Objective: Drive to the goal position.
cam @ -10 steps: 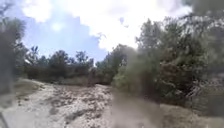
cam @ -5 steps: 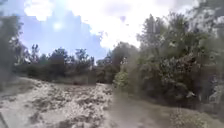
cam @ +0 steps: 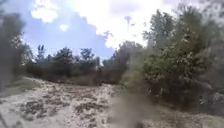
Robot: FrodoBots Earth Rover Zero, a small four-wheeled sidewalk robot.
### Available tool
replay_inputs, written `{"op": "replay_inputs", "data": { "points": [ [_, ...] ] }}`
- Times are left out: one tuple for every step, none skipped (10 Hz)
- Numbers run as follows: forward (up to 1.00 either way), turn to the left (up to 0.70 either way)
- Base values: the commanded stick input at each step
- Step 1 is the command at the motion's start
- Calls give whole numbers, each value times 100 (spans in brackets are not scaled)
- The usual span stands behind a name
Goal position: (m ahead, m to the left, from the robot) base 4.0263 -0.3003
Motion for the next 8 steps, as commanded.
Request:
{"op": "replay_inputs", "data": {
  "points": [
    [85,0],
    [85,0],
    [85,0],
    [85,0],
    [85,0],
    [85,0],
    [85,0],
    [85,0]
  ]
}}
